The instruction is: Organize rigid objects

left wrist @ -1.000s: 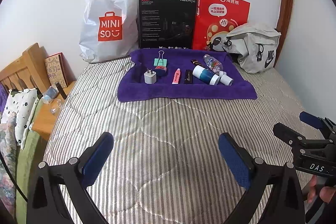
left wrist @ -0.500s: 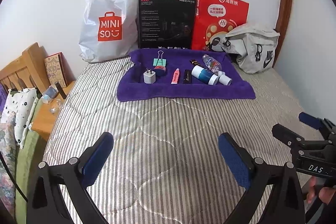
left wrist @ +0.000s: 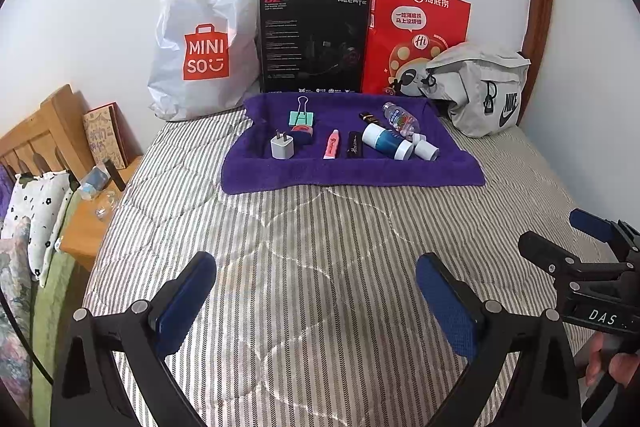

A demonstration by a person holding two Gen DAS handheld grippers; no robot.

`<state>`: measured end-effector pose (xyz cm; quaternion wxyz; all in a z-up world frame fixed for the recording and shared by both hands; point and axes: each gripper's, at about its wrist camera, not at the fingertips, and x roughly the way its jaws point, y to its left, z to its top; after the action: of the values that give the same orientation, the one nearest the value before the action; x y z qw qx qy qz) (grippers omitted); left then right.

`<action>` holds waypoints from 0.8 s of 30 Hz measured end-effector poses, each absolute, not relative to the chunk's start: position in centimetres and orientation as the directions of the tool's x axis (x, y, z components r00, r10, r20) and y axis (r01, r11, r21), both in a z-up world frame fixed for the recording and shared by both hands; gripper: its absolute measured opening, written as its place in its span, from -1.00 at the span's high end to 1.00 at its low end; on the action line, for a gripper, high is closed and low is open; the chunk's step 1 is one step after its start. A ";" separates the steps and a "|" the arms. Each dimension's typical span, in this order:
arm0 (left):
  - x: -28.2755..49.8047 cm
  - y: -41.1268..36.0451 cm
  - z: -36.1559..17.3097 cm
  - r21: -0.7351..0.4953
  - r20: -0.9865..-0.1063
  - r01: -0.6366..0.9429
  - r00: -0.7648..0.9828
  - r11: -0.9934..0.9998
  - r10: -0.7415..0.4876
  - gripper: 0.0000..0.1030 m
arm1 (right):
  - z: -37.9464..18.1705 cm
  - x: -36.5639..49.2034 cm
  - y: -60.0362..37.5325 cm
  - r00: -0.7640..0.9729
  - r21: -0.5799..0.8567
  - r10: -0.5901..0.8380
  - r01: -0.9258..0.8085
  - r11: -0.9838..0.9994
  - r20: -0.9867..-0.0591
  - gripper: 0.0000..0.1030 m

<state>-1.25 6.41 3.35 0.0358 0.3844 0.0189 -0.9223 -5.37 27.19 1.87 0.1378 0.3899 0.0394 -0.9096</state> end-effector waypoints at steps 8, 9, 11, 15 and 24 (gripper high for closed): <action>-1.2 6.6 3.6 -0.006 -0.708 0.077 -0.705 -0.997 -0.050 -0.96 | 1.8 -5.5 27.3 -0.655 0.034 -0.218 0.282 -0.959 -0.723 -1.00; -1.1 6.6 3.6 -0.005 -0.707 0.077 -0.705 -0.997 -0.051 -0.96 | 1.8 -5.4 27.2 -0.655 0.033 -0.218 0.283 -0.959 -0.723 -1.00; -1.1 6.7 3.6 -0.008 -0.707 0.080 -0.705 -0.997 -0.051 -0.96 | 1.8 -5.4 27.2 -0.655 0.031 -0.217 0.283 -0.958 -0.724 -1.00; -1.1 6.7 3.6 -0.009 -0.707 0.079 -0.706 -0.997 -0.050 -0.96 | 1.8 -5.4 27.2 -0.656 0.033 -0.216 0.281 -0.959 -0.723 -1.00; -1.0 6.9 3.9 -0.003 -0.707 0.075 -0.706 -0.997 -0.051 -0.96 | 2.0 -5.4 27.5 -0.663 0.037 -0.218 0.275 -0.961 -0.717 -1.00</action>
<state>-0.99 6.92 3.86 0.0340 0.3820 0.0157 -0.9234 -5.42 27.54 2.04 0.1352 0.3878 0.0370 -0.9110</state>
